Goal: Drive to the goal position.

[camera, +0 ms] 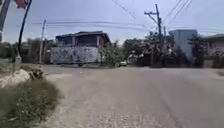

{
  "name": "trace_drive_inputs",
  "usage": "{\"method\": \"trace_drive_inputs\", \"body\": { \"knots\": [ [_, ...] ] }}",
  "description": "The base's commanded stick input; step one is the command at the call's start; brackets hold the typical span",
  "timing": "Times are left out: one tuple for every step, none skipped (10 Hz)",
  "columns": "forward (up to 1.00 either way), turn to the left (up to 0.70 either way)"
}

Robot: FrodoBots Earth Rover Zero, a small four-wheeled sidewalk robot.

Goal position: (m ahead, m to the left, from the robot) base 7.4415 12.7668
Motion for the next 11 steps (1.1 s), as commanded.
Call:
{"method": "trace_drive_inputs", "body": {
  "knots": [
    [1.0,0.0],
    [1.0,0.0],
    [1.0,0.0],
    [1.0,0.0],
    [1.0,0.0],
    [1.0,0.3],
    [1.0,0.4],
    [1.0,0.4],
    [1.0,0.4],
    [1.0,0.4],
    [1.0,0.4]
  ]
}}
